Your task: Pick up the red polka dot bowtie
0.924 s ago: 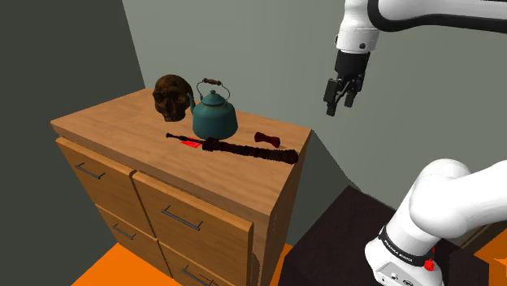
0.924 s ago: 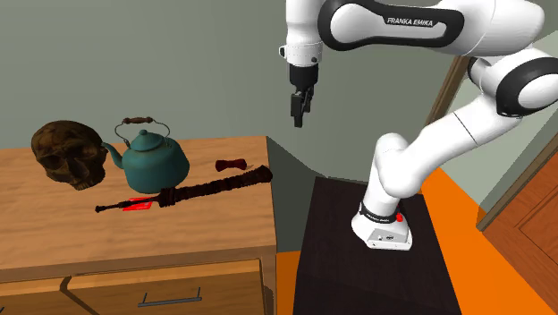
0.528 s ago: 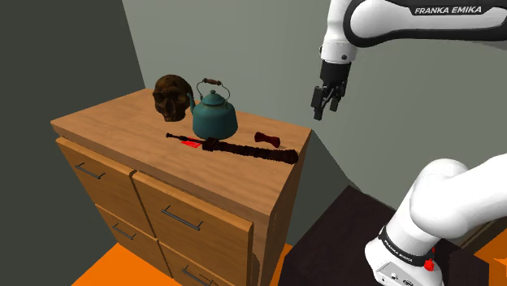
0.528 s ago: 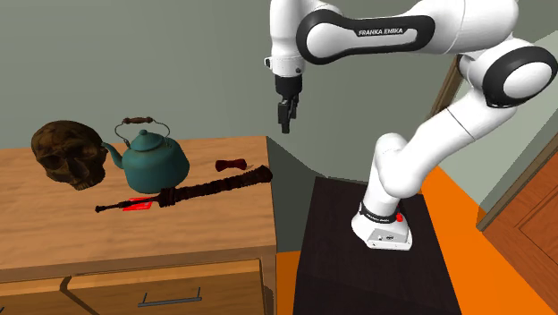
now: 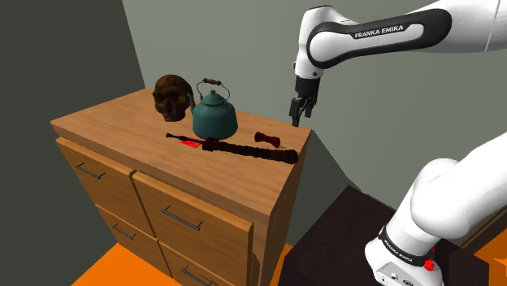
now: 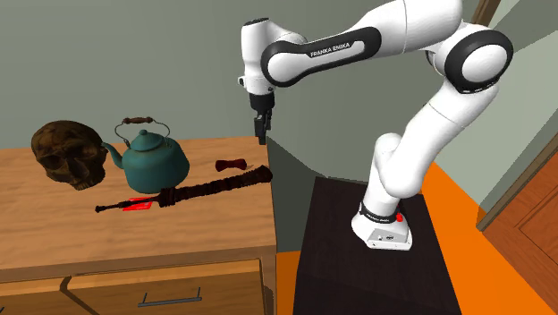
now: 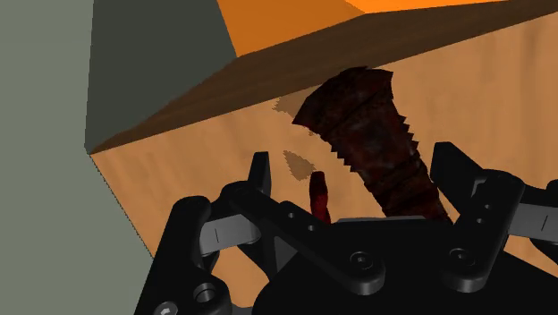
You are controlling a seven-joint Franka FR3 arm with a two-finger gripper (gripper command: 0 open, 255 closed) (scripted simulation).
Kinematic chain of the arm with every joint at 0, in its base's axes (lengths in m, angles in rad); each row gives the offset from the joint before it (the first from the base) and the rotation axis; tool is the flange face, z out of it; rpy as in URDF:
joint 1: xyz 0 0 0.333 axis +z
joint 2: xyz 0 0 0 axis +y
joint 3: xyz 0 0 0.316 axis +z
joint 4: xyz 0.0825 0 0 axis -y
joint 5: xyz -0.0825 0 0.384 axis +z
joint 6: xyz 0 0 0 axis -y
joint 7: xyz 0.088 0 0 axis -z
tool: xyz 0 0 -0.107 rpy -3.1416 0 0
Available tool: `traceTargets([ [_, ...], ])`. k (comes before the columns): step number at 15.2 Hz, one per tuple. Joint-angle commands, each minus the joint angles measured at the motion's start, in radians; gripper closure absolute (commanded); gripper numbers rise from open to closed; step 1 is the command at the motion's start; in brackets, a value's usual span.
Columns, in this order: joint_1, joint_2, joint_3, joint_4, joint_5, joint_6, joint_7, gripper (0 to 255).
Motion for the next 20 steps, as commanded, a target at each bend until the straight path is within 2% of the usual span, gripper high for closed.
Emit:
traceTargets([
  [1,0.005,0.069,-0.01,0.022,0.001,0.049,-0.04,0],
  [12,0.026,0.471,-0.022,0.245,0.037,0.232,-0.238,0],
  [20,0.025,0.521,-0.02,0.197,0.041,0.33,-0.245,0],
])
